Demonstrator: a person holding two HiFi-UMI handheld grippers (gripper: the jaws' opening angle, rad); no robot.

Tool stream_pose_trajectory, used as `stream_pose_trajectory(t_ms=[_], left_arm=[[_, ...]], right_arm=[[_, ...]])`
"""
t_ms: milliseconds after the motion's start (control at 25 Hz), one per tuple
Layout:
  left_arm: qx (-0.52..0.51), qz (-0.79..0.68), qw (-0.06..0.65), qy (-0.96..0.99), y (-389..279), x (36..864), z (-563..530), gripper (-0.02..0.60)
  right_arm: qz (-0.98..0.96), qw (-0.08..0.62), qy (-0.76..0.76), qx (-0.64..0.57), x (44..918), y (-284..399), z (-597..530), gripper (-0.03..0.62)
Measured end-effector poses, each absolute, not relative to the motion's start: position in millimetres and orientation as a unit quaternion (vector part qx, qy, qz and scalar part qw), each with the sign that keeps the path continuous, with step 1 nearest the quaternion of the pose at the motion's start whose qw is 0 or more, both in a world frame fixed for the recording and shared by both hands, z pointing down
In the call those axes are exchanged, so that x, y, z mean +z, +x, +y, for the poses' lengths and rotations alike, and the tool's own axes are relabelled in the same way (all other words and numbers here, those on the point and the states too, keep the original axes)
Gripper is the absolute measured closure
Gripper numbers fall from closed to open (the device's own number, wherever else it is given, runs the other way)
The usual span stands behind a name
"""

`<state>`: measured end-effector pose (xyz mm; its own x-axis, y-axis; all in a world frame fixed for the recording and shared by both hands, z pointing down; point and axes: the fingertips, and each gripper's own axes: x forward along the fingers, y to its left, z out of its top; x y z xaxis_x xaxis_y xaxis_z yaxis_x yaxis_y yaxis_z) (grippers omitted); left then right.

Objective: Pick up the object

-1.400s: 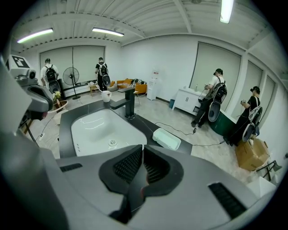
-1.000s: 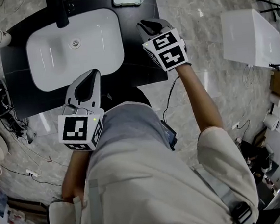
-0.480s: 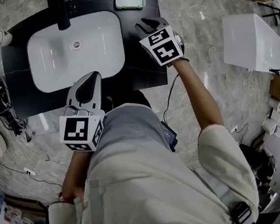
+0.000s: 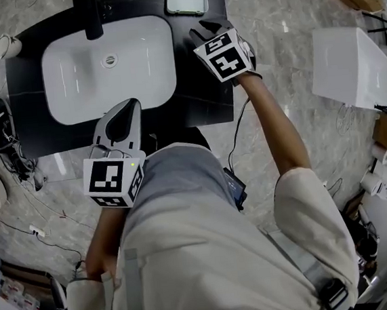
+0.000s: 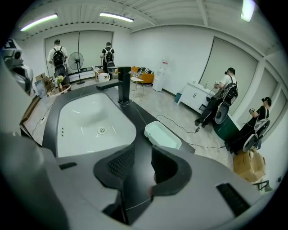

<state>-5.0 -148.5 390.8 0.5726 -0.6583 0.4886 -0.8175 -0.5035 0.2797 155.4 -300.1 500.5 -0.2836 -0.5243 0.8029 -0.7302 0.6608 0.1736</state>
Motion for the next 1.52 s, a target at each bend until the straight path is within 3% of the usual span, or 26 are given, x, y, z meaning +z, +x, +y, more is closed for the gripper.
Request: stream_pose_trajectory(t_ms=[1520], left_arm=[[0.166, -0.456, 0.271, 0.831, -17.5, 403.8, -158.8, 0.575]], right_arm=[[-0.764, 0.565, 0.31, 0.019, 569.8, 145.3, -362.1, 0.453]])
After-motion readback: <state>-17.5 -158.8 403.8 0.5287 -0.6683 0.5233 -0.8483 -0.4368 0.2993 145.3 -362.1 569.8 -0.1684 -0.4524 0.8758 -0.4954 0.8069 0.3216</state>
